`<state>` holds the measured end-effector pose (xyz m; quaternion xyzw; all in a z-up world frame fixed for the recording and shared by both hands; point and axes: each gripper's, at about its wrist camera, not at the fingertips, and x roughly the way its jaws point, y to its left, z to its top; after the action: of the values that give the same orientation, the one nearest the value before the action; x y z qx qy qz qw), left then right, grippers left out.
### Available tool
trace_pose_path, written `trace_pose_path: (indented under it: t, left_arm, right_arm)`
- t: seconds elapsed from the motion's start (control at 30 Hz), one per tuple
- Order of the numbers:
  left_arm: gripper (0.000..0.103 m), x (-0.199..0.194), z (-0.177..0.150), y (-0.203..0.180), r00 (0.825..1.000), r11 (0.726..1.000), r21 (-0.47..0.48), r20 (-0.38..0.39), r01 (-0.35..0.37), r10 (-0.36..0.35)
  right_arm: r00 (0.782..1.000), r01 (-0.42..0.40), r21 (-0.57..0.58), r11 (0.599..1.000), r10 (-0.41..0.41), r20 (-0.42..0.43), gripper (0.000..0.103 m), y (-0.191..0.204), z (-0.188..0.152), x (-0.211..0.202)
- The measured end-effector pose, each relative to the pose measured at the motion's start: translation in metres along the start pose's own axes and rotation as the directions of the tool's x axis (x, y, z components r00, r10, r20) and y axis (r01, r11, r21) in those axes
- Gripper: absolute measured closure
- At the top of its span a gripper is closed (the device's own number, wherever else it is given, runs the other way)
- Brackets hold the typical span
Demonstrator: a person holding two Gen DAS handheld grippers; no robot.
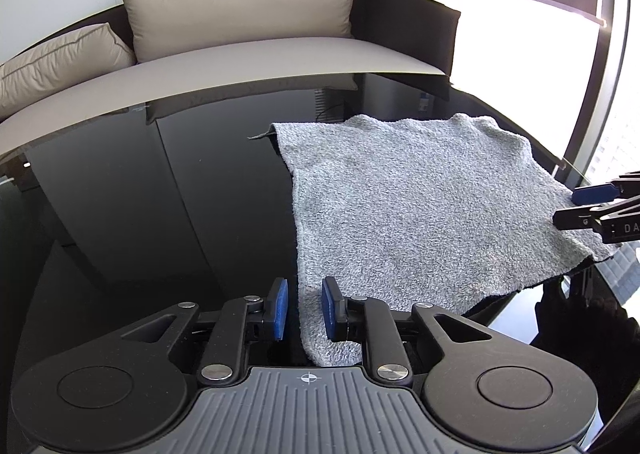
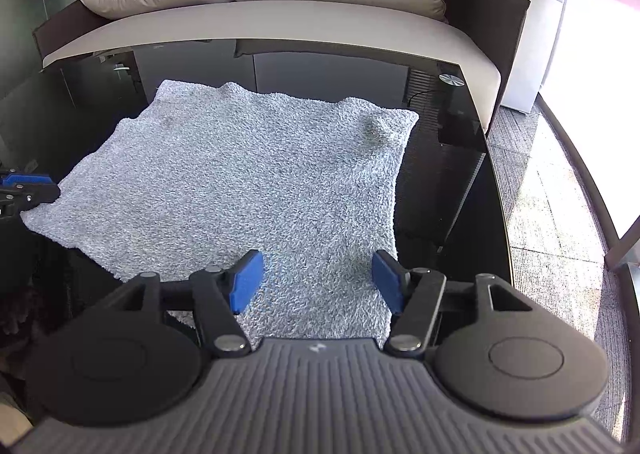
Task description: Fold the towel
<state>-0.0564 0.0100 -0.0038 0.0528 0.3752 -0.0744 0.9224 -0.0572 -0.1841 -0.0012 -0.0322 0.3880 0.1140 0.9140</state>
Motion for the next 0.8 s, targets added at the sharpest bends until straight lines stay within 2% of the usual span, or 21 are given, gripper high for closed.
trace_pose_path:
  t: [0.17,0.27,0.33,0.47,0.53,0.6,0.67,0.8]
  left_arm:
    - [0.084,-0.002,0.003,-0.004,1.000,1.000,-0.002,0.014,0.002,-0.002]
    - [0.078,-0.004,0.004,-0.004,1.000,1.000,-0.015,0.024,-0.001,0.001]
    - [0.063,-0.006,0.004,-0.003,0.999,1.000,-0.030,0.035,-0.006,0.007]
    - [0.046,-0.012,0.003,-0.001,0.998,0.998,-0.054,0.059,-0.009,0.012]
    - [0.025,-0.015,0.004,-0.001,0.997,0.998,-0.066,0.077,-0.023,0.028]
    - [0.013,-0.019,0.004,-0.002,0.995,0.996,-0.075,0.094,-0.039,0.046]
    - [0.009,-0.021,0.004,-0.003,0.994,0.996,-0.082,0.102,-0.040,0.048]
    - [0.004,-0.024,0.005,-0.004,0.994,0.995,-0.091,0.105,-0.032,0.041]
  right_arm:
    - [1.000,0.016,0.020,1.000,-0.017,0.026,0.039,-0.002,0.000,-0.005]
    - [0.999,0.019,0.039,0.999,-0.020,0.037,0.038,-0.004,0.000,-0.009]
    - [0.999,0.018,0.040,0.999,-0.020,0.042,0.036,-0.002,-0.001,-0.011]
    - [0.999,0.015,0.046,0.999,-0.018,0.050,0.032,0.002,-0.003,-0.016]
    - [0.998,0.014,0.054,0.998,-0.017,0.056,0.026,0.004,-0.005,-0.019]
    - [0.998,0.011,0.065,0.998,-0.016,0.065,0.020,0.006,-0.007,-0.023]
    - [0.997,0.011,0.076,0.997,-0.016,0.075,0.014,0.008,-0.009,-0.026]
    - [0.996,0.014,0.079,0.997,-0.020,0.083,0.011,0.013,-0.012,-0.030]
